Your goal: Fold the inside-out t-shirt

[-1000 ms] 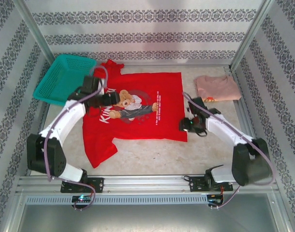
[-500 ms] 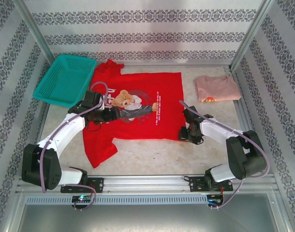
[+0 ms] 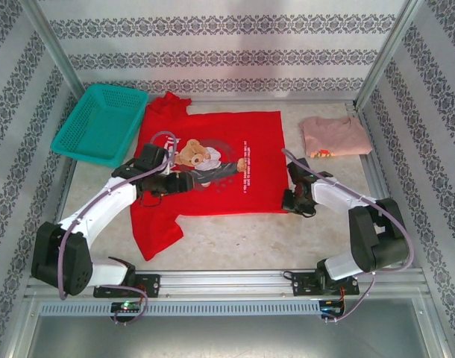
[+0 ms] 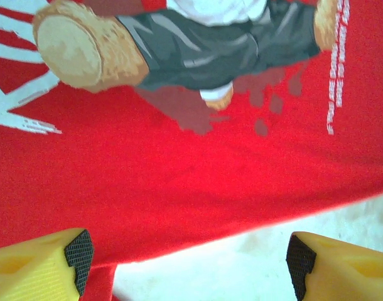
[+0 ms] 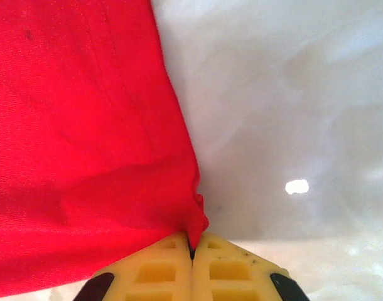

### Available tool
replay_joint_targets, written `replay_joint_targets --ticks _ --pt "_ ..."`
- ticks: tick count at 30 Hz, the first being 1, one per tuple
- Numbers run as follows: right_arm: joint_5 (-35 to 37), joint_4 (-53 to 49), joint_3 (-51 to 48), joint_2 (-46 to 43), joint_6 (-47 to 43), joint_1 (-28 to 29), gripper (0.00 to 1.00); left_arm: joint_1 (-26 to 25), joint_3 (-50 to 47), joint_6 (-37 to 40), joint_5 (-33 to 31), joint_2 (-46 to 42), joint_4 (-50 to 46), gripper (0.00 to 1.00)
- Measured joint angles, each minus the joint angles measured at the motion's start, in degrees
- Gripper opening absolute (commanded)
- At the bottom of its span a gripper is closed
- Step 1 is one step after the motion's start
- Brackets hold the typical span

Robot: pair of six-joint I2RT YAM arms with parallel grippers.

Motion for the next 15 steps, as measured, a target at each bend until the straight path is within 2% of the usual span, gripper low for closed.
replay_joint_targets --ticks 6,10,15 --pt "0.4 -0.4 2.2 -0.4 -3.1 -8.0 0.0 -5.4 -4.3 -2.6 -2.5 -6.1 -4.5 0.79" --pt "0.2 -0.1 3.2 -0.7 -5.0 -13.0 0.0 -9.6 -8.9 -6.0 -4.2 -11.3 -9.0 0.74" --pt "0.2 -0.1 4.5 -0.8 -6.9 -14.9 0.0 -16.3 -13.1 -10.9 -4.9 -15.1 -14.9 0.7"
